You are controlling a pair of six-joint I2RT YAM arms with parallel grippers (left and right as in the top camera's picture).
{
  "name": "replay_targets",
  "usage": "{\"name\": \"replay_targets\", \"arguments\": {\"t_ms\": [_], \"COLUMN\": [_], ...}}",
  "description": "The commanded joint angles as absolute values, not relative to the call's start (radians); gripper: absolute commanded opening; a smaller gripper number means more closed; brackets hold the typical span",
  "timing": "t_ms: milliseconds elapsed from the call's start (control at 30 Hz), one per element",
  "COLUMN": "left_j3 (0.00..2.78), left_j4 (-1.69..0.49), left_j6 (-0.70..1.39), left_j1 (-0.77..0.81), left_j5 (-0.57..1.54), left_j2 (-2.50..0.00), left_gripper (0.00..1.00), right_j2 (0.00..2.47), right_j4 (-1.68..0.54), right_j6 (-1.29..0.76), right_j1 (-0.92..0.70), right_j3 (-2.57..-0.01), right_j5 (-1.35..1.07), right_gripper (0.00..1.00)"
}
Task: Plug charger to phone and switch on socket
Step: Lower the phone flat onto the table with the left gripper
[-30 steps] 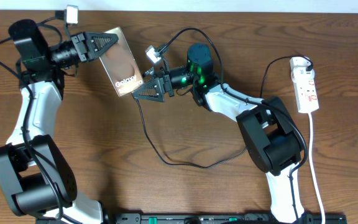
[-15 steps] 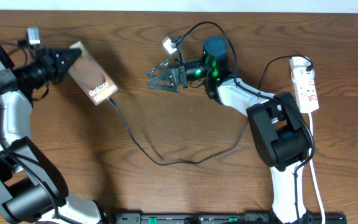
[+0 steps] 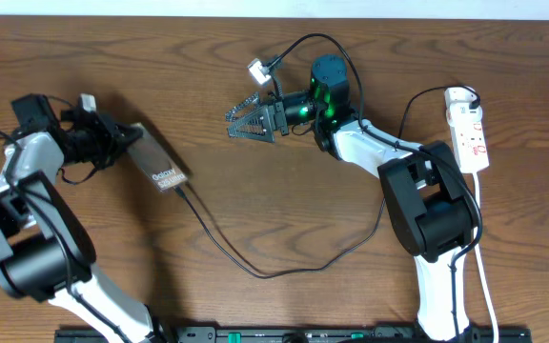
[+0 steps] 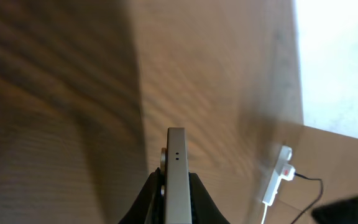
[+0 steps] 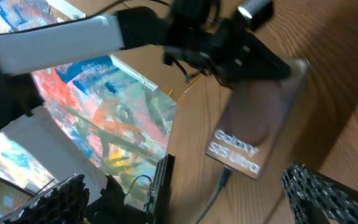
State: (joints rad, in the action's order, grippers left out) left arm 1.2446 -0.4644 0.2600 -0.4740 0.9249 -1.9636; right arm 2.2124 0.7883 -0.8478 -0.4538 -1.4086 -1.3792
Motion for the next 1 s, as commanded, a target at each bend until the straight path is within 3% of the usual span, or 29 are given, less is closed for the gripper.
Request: {"name": "replay_targets", "arguments": {"t_ms": [0,533,733,867,967], "left_j3": [1.252,1.252,1.252,1.252,1.252], "left_j4": [-0.467,-0.467,-0.474,-0.482,-0.493], "left_j6": [0.244,0.236,0.236,0.236,0.236], "left_j1": [-0.472,-0.472,-0.472,-0.472,-0.472], "left_j5": [0.930,0.930,0.930,0.930,0.929], "left_j2": [-2.034,-2.092,-2.092,-2.092,-2.092], "left_gripper": [0.07,0.09,0.22,0.24,0.33], "right_j2": [2.200,2.200,2.200,2.200,2.200], "right_j4": [0.789,0.789,0.789,0.789,0.789], "right_j6": [-0.834,-0.822,-0.822,-0.822,-0.822], "right_j1": [-0.455,-0.455,-0.455,-0.455,-0.455], "right_j3": [-1.426,-1.426,-1.426,-1.426,-1.426], "right_j5": [-1.396,-1.398,-1.398,-1.398,-1.398], "right_gripper": [0.99,0.99,0.99,0.99,0.99]}}
